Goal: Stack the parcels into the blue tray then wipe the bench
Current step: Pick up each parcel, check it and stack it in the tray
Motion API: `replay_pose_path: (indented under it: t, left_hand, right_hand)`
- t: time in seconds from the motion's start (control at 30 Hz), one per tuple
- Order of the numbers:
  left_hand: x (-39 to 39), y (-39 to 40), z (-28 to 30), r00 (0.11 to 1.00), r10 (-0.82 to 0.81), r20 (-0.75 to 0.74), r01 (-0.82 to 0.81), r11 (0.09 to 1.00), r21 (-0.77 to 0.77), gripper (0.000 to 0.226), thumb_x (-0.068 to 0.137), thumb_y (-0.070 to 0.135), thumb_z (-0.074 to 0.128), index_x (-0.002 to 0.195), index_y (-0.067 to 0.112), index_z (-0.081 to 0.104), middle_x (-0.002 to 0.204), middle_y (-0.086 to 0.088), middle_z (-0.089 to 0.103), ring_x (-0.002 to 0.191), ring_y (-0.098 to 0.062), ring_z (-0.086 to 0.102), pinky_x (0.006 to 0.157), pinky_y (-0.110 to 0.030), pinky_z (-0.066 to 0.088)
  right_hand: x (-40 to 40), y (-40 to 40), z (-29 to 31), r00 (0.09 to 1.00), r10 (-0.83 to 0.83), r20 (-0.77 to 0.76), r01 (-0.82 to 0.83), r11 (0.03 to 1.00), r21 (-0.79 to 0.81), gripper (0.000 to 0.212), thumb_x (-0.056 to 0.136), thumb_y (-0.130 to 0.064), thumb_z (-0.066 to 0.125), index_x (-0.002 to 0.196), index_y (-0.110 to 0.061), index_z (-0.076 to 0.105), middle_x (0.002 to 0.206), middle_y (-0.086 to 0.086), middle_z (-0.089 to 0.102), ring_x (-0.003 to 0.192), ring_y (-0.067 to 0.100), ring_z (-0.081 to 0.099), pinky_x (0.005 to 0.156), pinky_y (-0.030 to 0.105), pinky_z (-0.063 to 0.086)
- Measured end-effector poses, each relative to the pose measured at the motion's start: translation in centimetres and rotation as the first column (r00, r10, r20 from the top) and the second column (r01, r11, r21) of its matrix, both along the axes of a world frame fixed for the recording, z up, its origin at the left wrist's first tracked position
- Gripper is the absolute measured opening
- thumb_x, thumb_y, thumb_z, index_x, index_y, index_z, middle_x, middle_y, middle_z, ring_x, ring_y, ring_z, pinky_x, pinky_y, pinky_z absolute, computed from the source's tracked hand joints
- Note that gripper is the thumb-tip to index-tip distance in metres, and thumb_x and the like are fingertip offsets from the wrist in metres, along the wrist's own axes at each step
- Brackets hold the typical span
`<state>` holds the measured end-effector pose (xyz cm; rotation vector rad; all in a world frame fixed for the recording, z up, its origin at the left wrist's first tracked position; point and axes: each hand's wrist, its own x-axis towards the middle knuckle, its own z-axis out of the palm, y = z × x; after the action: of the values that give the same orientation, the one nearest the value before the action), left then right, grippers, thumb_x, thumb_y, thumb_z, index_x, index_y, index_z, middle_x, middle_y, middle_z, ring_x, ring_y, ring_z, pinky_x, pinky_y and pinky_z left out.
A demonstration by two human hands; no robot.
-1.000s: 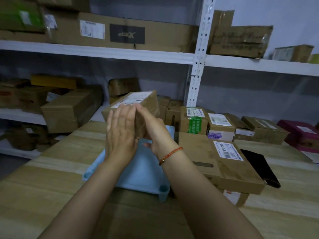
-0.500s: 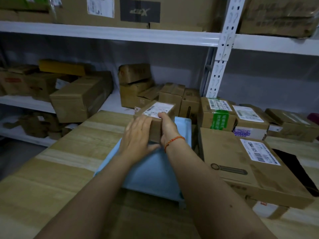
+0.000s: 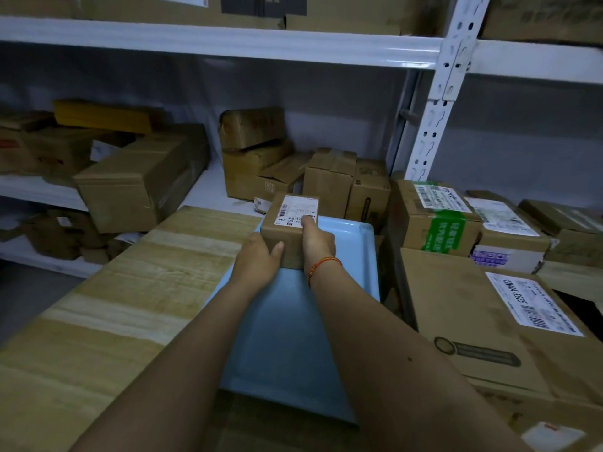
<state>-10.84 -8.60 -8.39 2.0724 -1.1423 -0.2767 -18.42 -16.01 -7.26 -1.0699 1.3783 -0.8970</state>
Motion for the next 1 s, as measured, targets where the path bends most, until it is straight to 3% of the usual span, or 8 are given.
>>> replay_pose_path:
  t: [0.2,0.4,0.57,0.73,0.8,0.93,1.0]
  left_hand:
    - [0.5,-1.3,0.1,0.998,0.018,-0.055,-0.02,0.999,-0.039,0.037,0.1,0.018,0.048,0.132,-0.001,0.045,0.133,-0.021,0.055,0.123,-0.037,0.05,0.093,-0.035,0.04]
    - [0.9,-2.4,0.7,0.997,0.046,-0.063,-0.051,0.996,-0.079,0.036,0.101,0.013,0.042,0.134,-0.001,0.042,0.133,-0.023,0.054,0.122,-0.039,0.05,0.093,-0.037,0.041]
    - [1.0,-2.8,0.0,0.994,0.073,-0.085,-0.075,0.997,-0.02,0.036,0.101,0.015,0.044,0.131,-0.005,0.044,0.133,-0.025,0.052,0.123,-0.04,0.049,0.094,-0.038,0.039]
    - [1.2,-2.6,-1.3,0.997,0.069,-0.043,-0.068,0.997,0.046,0.041,0.099,0.022,0.047,0.131,-0.004,0.047,0.131,-0.024,0.054,0.121,-0.04,0.05,0.095,-0.04,0.041]
    - [1.2,-2.2,-1.5,0.996,0.089,0.011,-0.089,0.994,0.055,0.04,0.098,0.023,0.048,0.129,-0.002,0.049,0.129,-0.024,0.055,0.12,-0.041,0.05,0.096,-0.043,0.041]
    - [1.3,-0.5,-1.4,0.913,0.242,0.329,-0.302,0.942,0.145,0.035,0.093,0.015,0.049,0.127,0.008,0.055,0.129,-0.017,0.056,0.122,-0.035,0.045,0.097,-0.041,0.039]
    - [1.5,0.2,-1.3,0.906,0.255,0.337,-0.349,0.901,0.259,0.037,0.094,0.012,0.045,0.13,0.015,0.053,0.132,-0.012,0.055,0.125,-0.033,0.046,0.099,-0.042,0.038]
  right_hand:
    - [-0.6,0.5,0.4,0.983,0.069,-0.172,-0.075,0.997,-0.025,0.064,0.089,-0.059,0.037,0.138,-0.018,0.047,0.135,0.009,0.054,0.127,0.033,0.039,0.107,0.045,0.031]
    - [-0.2,-0.1,0.3,0.996,0.011,-0.091,-0.022,0.992,-0.122,0.061,0.091,-0.055,0.051,0.133,-0.013,0.041,0.132,0.013,0.057,0.122,0.035,0.05,0.102,0.041,0.041]
    - [0.2,0.4,-0.7,0.995,0.04,-0.093,-0.053,0.987,-0.15,0.041,0.091,-0.046,0.046,0.123,-0.019,0.049,0.127,0.01,0.061,0.117,0.034,0.053,0.102,0.044,0.043]
    - [-0.1,0.8,-1.4,0.993,0.045,-0.112,-0.061,0.987,-0.146,0.048,0.093,-0.054,0.038,0.132,-0.027,0.046,0.131,0.008,0.059,0.121,0.033,0.05,0.106,0.045,0.039]
    - [-0.4,0.8,-1.5,0.994,0.03,-0.1,-0.042,0.992,-0.122,0.055,0.096,-0.055,0.035,0.141,-0.024,0.04,0.136,0.009,0.054,0.126,0.033,0.047,0.107,0.044,0.038]
    - [-1.4,1.4,-1.5,0.988,0.005,-0.154,-0.017,0.997,-0.076,0.055,0.101,-0.048,0.029,0.142,-0.011,0.038,0.14,0.015,0.05,0.127,0.036,0.045,0.103,0.044,0.037]
    - [-1.8,1.7,-1.6,0.979,-0.006,-0.205,-0.007,0.998,-0.063,0.052,0.102,-0.041,0.027,0.14,-0.008,0.039,0.141,0.016,0.049,0.128,0.037,0.044,0.105,0.044,0.035]
